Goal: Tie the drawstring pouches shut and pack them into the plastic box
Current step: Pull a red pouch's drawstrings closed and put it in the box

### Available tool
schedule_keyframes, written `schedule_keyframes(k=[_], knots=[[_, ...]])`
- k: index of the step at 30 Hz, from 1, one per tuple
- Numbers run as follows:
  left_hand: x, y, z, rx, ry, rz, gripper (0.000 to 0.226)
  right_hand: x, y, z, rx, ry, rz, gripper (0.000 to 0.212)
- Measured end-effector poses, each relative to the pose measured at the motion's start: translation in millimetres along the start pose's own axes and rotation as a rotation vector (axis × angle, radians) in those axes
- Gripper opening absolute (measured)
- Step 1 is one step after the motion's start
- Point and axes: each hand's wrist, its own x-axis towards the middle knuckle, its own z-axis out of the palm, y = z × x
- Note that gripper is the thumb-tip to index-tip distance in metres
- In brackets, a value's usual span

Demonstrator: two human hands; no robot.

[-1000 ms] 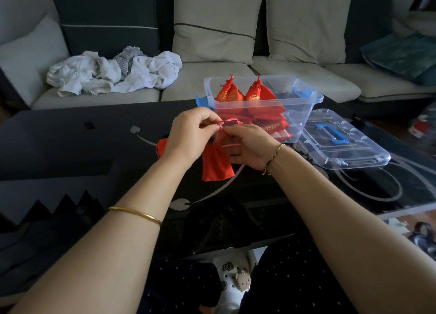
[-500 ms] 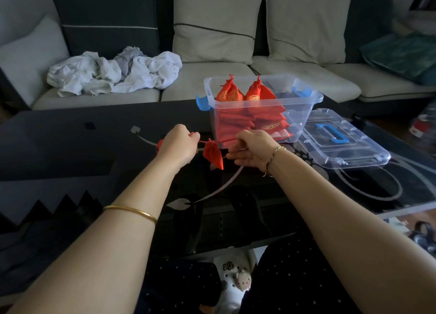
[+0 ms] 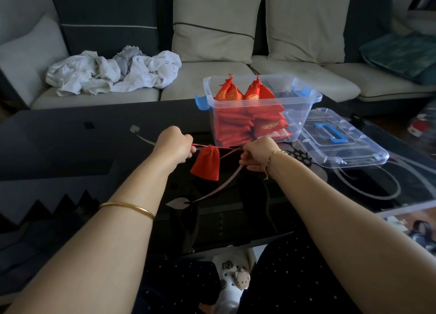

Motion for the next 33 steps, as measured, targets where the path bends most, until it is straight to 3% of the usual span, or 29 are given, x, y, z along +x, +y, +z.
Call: schedule_keyframes(k=[5, 8, 14, 24, 28, 33], knots=[[-3, 5, -2, -0.527, -0.056, 0.083, 0.017, -1, 1, 6, -0.045, -0.027, -0.005, 0.029], [-6, 5, -3, -0.676, -0.122, 0.132, 0.021, -2, -1, 5, -0.015, -0.023, -0.031, 0.029], [-4, 0, 3, -0.412, -0.139, 0.077, 0.023, -7, -13, 5, 0.161, 0.006, -0.253, 0.032], [-6, -1, 4, -0.331, -0.389, 0.051, 0.010, -30, -29, 12, 0.218, -0.104, -0.513, 0.027], [-6, 0, 6, -0.289, -0.382, 0.089, 0.013, -34, -31, 14, 0.156, -0.116, -0.507, 0.026], [-6, -1, 8, -0.302, -0.357, 0.100, 0.012, -32, -33, 13, 0.210, -0.170, -0.235, 0.037]])
